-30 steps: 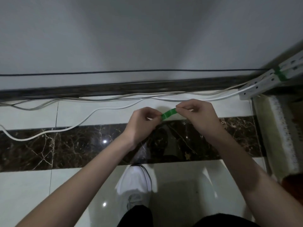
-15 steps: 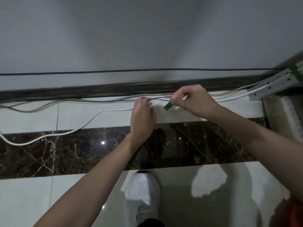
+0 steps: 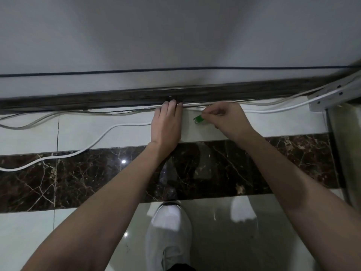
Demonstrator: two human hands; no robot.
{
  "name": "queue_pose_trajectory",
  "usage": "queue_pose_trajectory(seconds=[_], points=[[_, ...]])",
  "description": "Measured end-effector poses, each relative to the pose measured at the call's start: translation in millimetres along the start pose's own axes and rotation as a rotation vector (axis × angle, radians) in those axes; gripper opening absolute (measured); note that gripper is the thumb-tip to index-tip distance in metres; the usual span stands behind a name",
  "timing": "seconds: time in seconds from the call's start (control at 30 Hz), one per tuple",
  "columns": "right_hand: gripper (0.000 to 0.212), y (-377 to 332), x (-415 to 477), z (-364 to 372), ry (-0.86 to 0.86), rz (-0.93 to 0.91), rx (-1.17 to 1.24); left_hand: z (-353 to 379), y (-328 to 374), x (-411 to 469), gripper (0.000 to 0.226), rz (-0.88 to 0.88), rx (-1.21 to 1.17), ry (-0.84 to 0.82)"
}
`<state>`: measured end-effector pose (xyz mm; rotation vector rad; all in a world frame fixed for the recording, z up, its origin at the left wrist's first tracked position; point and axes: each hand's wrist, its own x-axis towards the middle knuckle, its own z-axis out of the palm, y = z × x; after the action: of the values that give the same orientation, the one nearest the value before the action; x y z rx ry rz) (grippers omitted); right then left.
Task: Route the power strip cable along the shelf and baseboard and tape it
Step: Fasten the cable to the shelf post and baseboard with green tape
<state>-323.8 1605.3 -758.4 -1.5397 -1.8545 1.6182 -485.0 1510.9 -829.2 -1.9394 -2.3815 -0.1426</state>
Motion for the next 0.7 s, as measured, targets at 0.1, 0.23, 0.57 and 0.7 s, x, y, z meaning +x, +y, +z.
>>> queue_pose_trajectory(seconds=[0.1,0.23,0.57,0.7], points=[[0.005,2,0,-1,0.026,0.004,0.039,4,-2,2,0.036,0.023,0.022,0.024],[0.009,5,0,-5,0.045,-0.016,0.060,9,-8,-3,0.027,0.046,-0.029,0.070],[0.010,0,8,-17,-0.060,0.009,-0.089,15,-15,-19,0.031,0.044,-0.360,0.157],[0.006,0,9,-16,-0.062,0.003,-0.085,11,-18,-17,0.041,0.119,-0.328,0.154]])
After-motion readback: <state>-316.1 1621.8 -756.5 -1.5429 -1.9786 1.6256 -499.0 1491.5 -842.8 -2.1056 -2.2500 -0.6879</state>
